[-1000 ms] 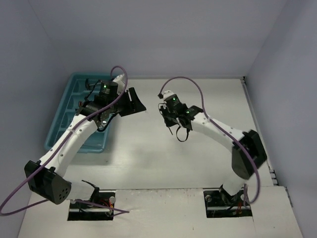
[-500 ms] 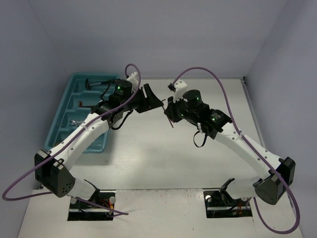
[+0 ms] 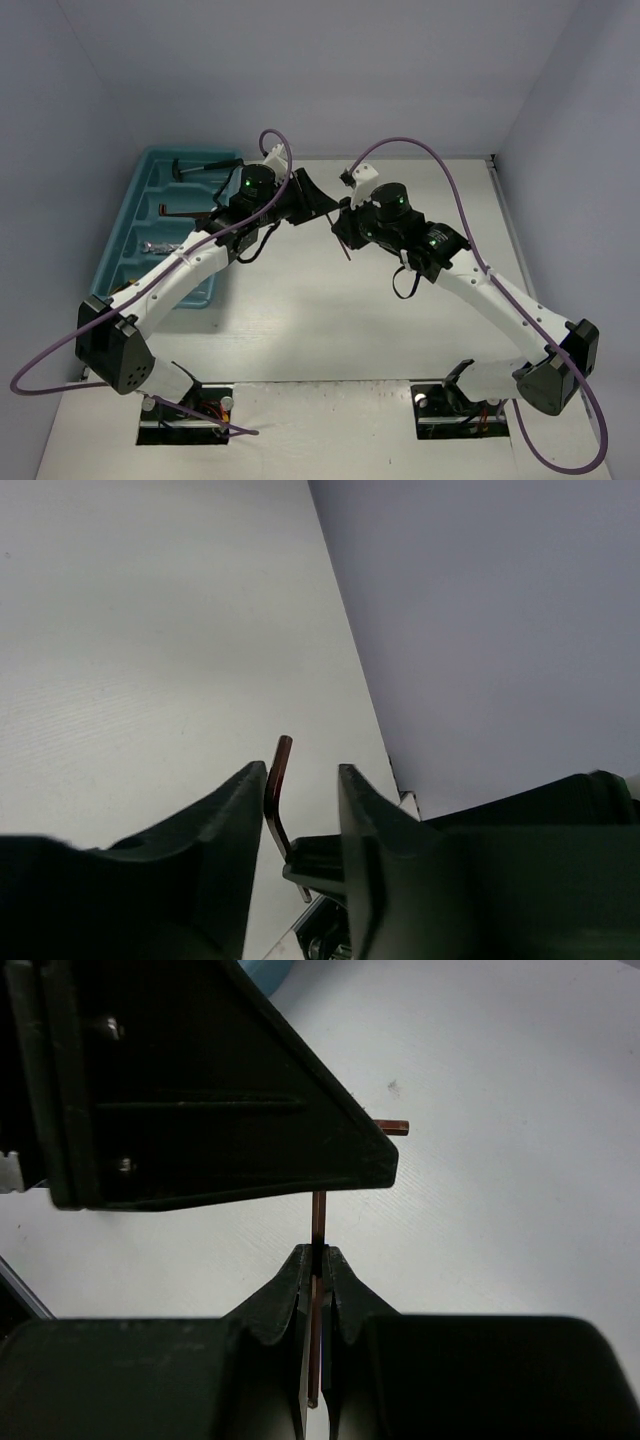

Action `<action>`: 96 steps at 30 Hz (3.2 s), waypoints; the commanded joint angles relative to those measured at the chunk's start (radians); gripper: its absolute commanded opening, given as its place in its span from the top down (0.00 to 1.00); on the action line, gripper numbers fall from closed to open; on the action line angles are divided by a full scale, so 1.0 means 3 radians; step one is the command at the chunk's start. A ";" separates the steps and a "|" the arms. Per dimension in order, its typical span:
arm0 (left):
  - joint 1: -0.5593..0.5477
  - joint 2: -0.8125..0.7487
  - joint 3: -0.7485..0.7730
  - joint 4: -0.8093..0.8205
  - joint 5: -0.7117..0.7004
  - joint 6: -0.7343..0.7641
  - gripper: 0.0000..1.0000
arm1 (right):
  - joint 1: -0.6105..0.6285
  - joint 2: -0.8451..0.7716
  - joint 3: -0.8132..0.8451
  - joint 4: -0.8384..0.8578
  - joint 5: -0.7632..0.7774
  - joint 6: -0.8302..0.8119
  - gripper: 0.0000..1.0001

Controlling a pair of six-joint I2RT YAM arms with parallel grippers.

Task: Sort the tools into containers

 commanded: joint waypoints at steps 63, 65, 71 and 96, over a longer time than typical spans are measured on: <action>0.2912 -0.0601 0.0482 -0.1654 -0.0047 0.1709 0.48 | -0.0567 -0.1126 -0.0376 -0.0121 0.1440 -0.0067 0.00; 0.2743 -0.0923 0.0427 -0.1805 -0.0200 0.1899 0.44 | -0.0567 -0.1311 -0.0381 -0.0139 0.1549 -0.0112 0.00; 0.2498 -0.1973 0.0112 -0.1887 -0.0338 0.1855 0.31 | -0.0567 -0.1734 -0.0452 -0.0139 0.1849 -0.0194 0.00; 0.2488 -0.3701 -0.0825 -0.2474 -0.0645 0.2095 0.18 | -0.0242 -0.2824 -0.0941 -0.0150 0.2484 -0.0424 0.00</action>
